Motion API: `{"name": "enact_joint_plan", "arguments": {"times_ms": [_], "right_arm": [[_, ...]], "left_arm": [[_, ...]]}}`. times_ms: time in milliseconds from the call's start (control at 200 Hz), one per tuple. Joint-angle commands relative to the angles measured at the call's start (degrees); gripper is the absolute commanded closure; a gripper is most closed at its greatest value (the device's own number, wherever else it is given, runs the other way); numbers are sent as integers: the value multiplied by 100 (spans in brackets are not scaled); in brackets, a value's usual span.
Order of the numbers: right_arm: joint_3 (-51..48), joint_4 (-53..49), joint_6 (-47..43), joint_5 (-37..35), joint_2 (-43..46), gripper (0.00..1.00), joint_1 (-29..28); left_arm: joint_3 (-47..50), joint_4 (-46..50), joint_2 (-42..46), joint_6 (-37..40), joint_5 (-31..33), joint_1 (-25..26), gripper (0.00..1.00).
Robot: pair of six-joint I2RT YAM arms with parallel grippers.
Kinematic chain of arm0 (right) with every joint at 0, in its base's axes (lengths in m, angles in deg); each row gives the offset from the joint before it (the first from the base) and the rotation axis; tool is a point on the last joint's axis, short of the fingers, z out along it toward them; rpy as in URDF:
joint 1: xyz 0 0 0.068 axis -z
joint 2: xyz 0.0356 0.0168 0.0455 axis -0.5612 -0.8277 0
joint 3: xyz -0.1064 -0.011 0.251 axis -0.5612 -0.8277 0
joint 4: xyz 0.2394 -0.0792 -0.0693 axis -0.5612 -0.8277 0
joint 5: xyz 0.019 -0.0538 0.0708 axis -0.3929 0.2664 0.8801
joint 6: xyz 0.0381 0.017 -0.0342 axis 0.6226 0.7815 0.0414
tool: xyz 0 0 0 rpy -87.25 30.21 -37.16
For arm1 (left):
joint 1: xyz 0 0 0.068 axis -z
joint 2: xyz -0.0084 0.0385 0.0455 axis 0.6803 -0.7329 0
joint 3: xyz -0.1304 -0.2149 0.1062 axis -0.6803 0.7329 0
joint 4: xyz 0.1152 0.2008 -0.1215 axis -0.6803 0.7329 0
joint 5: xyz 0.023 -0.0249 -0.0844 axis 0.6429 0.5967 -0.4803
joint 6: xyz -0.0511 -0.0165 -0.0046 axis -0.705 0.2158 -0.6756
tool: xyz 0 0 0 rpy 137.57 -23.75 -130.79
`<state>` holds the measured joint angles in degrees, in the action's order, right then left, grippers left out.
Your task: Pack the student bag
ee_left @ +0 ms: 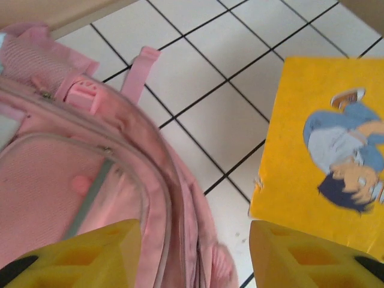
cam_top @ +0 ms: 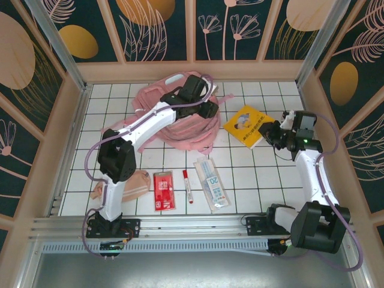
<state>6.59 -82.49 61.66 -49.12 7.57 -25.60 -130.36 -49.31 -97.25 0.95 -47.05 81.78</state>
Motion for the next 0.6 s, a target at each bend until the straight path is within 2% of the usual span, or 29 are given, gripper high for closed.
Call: {"name": "enact_joint_plan", "arguments": {"times_ms": [0,220,370,415,505,550,595], "right_arm": [[378,-124,-492,-164,32,100,4],[436,-144,-542,-289,86,100,18],[434,-13,-460,-148,51,100,17],[427,25,-417,-126,64,100,23],[417,78,-320,-71,107,100,18],[435,57,-324,-6,91,100,18],[468,-9,-359,76,86,100,21]], "left_arm": [[-450,148,-621,-233,-290,-33,50],[-1088,645,-1315,-157,-665,-26,48],[-993,739,-1462,-293,28,-28,49],[-969,726,-1488,-286,200,-31,56],[-1028,746,-1550,-229,151,-35,85],[-1047,754,-1561,-142,-74,-40,92],[-1031,736,-1569,-99,-256,-32,94]]}}
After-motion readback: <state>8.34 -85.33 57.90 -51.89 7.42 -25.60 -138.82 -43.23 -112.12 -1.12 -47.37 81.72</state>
